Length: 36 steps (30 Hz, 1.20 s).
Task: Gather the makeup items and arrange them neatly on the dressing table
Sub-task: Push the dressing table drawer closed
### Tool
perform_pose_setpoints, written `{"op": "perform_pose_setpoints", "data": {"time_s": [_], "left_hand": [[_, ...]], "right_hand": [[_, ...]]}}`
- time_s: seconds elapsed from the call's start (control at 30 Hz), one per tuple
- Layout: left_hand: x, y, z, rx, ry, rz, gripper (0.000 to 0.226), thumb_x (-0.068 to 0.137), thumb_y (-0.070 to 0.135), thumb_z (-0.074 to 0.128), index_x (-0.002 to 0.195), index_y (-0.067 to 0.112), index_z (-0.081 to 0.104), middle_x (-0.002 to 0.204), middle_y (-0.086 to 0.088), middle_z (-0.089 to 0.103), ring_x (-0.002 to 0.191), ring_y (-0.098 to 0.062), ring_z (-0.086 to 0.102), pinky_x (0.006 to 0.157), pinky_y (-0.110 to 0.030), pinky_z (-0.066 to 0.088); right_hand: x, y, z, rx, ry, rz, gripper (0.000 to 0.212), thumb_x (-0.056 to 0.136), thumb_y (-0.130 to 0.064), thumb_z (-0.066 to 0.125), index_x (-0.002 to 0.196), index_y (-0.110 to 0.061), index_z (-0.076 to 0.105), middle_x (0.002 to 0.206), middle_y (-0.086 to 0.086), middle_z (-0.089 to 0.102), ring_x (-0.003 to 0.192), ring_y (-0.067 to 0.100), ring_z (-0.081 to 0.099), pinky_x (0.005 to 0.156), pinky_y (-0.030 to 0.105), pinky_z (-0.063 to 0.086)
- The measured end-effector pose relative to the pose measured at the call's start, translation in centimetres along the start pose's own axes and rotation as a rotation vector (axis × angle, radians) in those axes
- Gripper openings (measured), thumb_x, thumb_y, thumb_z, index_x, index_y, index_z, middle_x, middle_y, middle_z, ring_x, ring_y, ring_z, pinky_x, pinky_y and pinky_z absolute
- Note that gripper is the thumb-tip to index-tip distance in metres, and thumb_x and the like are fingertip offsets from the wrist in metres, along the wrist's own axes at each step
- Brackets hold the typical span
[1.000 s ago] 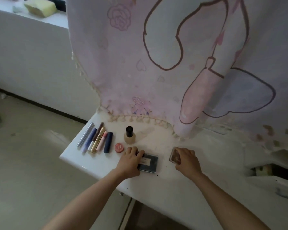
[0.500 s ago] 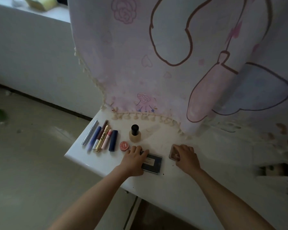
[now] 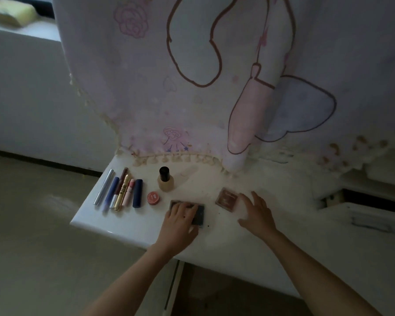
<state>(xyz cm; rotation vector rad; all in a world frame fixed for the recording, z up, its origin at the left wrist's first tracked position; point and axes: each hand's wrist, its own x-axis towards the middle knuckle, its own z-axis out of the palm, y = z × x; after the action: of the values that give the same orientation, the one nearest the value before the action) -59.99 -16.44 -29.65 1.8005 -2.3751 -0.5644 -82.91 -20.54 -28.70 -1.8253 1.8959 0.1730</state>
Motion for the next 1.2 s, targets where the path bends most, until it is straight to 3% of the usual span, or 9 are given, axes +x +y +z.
{"op": "perform_pose_setpoints", "data": {"time_s": [0.07, 0.23, 0.33, 0.47, 0.6, 0.67, 0.73, 0.83, 1.2], "left_hand": [[-1.4, 1.4, 0.6, -0.029, 0.044, 0.064, 0.045, 0.079, 0.043, 0.045, 0.117, 0.022, 0.054, 0.119, -0.001, 0.059, 0.109, -0.022, 0.06, 0.089, -0.035, 0.05], [-5.7, 5.4, 2.6, -0.041, 0.013, 0.011, 0.046, 0.093, 0.035, 0.043, 0.138, 0.023, 0.035, 0.146, 0.0, 0.034, 0.135, -0.018, 0.028, 0.112, -0.032, 0.022], [-9.1, 7.7, 3.2, -0.015, -0.023, -0.024, 0.045, 0.092, 0.031, 0.046, 0.135, 0.02, 0.039, 0.143, -0.002, 0.037, 0.133, -0.021, 0.032, 0.109, -0.036, 0.027], [-14.3, 10.6, 5.3, 0.096, 0.043, 0.017, 0.03, 0.062, 0.036, 0.059, 0.089, 0.023, 0.064, 0.089, 0.003, 0.067, 0.077, -0.019, 0.067, 0.058, -0.027, 0.053], [-19.0, 12.8, 9.2, 0.149, 0.015, -0.009, 0.032, 0.062, 0.042, 0.042, 0.076, 0.026, 0.066, 0.074, 0.008, 0.065, 0.063, -0.014, 0.065, 0.048, -0.021, 0.05], [-21.4, 13.8, 10.4, 0.115, 0.025, -0.002, 0.024, 0.063, 0.036, 0.058, 0.08, 0.022, 0.067, 0.077, 0.005, 0.066, 0.067, -0.018, 0.066, 0.051, -0.025, 0.051], [-23.1, 14.9, 11.2, 0.055, -0.036, -0.033, 0.029, 0.071, 0.028, 0.067, 0.097, 0.017, 0.067, 0.096, -0.002, 0.066, 0.089, -0.025, 0.065, 0.07, -0.034, 0.053], [-23.7, 15.4, 12.6, 0.054, -0.114, -0.098, 0.041, 0.089, 0.029, 0.05, 0.129, 0.019, 0.047, 0.131, -0.001, 0.048, 0.125, -0.021, 0.04, 0.102, -0.032, 0.033], [-19.7, 14.6, 16.1, 0.213, -0.256, -0.118, 0.048, 0.089, 0.03, 0.048, 0.135, 0.02, 0.039, 0.138, -0.004, 0.041, 0.129, -0.024, 0.033, 0.103, -0.035, 0.027]], "right_hand": [[-2.3, 1.0, 0.2, 0.027, 0.014, 0.005, 0.074, 0.086, -0.031, 0.058, 0.145, -0.027, 0.014, 0.156, 0.006, 0.002, 0.143, 0.026, 0.007, 0.114, 0.038, 0.021], [-9.2, 4.6, 2.0, 0.028, 0.04, 0.01, 0.064, 0.089, -0.032, 0.052, 0.144, -0.027, 0.02, 0.156, 0.003, 0.009, 0.142, 0.023, 0.012, 0.113, 0.034, 0.022], [-13.5, 7.2, 3.4, 0.006, 0.035, 0.01, 0.062, 0.089, -0.034, 0.052, 0.144, -0.026, 0.022, 0.155, 0.002, 0.012, 0.142, 0.023, 0.014, 0.112, 0.032, 0.023], [-19.4, 11.3, 5.7, 0.004, 0.045, -0.004, 0.06, 0.089, -0.034, 0.052, 0.142, -0.023, 0.027, 0.153, 0.003, 0.018, 0.141, 0.022, 0.018, 0.112, 0.031, 0.024], [-24.7, 15.7, 9.4, 0.034, 0.027, 0.023, 0.059, 0.088, -0.035, 0.054, 0.14, -0.017, 0.033, 0.149, 0.008, 0.028, 0.137, 0.022, 0.027, 0.112, 0.026, 0.023], [-27.0, 17.6, 11.1, 0.046, 0.003, 0.053, 0.056, 0.088, -0.034, 0.053, 0.138, -0.016, 0.035, 0.144, 0.007, 0.035, 0.133, 0.022, 0.034, 0.108, 0.024, 0.027], [-28.8, 19.2, 12.4, 0.055, -0.032, 0.093, 0.051, 0.09, -0.032, 0.05, 0.137, -0.016, 0.036, 0.142, 0.006, 0.04, 0.131, 0.022, 0.037, 0.106, 0.025, 0.03], [-30.4, 21.0, 14.1, 0.074, -0.039, 0.164, 0.048, 0.09, -0.03, 0.05, 0.135, -0.018, 0.04, 0.139, 0.005, 0.047, 0.128, 0.022, 0.043, 0.104, 0.027, 0.034], [-29.0, 23.9, 16.6, 0.087, 0.022, 0.25, 0.043, 0.085, -0.03, 0.056, 0.125, -0.016, 0.052, 0.128, 0.006, 0.056, 0.117, 0.023, 0.053, 0.094, 0.029, 0.041]]}}
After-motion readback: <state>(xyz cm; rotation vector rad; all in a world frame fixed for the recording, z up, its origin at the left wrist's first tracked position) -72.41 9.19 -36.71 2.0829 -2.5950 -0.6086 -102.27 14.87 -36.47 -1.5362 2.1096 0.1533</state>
